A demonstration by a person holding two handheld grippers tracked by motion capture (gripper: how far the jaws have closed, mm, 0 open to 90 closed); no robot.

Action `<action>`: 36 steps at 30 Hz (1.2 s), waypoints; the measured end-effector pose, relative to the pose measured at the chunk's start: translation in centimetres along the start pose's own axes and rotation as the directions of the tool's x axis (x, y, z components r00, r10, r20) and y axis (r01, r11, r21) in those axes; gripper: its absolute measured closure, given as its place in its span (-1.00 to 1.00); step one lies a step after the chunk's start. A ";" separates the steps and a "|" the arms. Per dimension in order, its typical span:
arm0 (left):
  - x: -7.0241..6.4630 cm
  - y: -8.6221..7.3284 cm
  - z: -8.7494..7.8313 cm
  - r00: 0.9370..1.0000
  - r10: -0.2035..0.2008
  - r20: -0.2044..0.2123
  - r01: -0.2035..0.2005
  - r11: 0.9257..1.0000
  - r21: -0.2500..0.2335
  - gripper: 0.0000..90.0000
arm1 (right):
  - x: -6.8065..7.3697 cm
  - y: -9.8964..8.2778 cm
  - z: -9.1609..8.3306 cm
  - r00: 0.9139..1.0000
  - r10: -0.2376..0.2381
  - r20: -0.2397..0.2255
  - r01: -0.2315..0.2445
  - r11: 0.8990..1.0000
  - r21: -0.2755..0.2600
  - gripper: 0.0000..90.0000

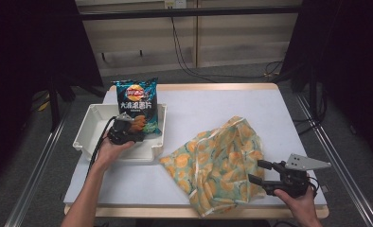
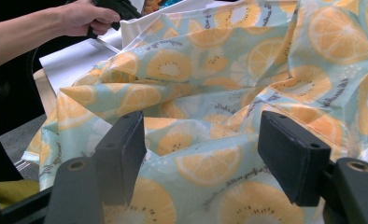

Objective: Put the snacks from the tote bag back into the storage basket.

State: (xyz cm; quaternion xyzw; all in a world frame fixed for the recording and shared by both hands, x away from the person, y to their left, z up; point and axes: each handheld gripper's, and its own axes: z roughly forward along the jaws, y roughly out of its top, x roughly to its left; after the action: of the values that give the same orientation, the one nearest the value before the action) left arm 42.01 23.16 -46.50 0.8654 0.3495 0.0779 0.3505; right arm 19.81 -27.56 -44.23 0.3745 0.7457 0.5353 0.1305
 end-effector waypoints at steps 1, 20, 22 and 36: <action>-0.2 -0.2 -0.3 1.000 -0.007 -0.001 0.007 1.000 -0.021 0.68 | 0.0 0.0 0.0 1.000 -0.004 0.000 0.004 1.000 -0.001 -0.29; -5.0 -2.1 -5.2 0.999 0.027 -0.043 -0.041 0.936 -0.349 -0.25 | -0.1 -0.1 -0.5 1.000 0.009 0.018 -0.008 1.000 -0.014 -0.29; -5.3 -2.4 -5.5 0.999 0.027 -0.043 -0.040 0.937 -0.347 -0.41 | -0.2 -0.1 -0.5 1.000 0.010 0.017 -0.009 1.000 -0.016 -0.29; -8.6 -5.0 -7.1 0.998 0.031 -0.047 -0.047 0.924 -0.381 -0.78 | -0.3 -0.1 -0.6 1.000 0.011 0.024 -0.011 1.000 -0.020 -0.29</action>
State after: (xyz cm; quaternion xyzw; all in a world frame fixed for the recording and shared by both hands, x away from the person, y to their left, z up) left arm 30.22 23.97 -43.59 0.7858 0.3173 0.1688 0.5034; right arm 19.59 -28.17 -44.18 0.3836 0.7368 0.5389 0.1401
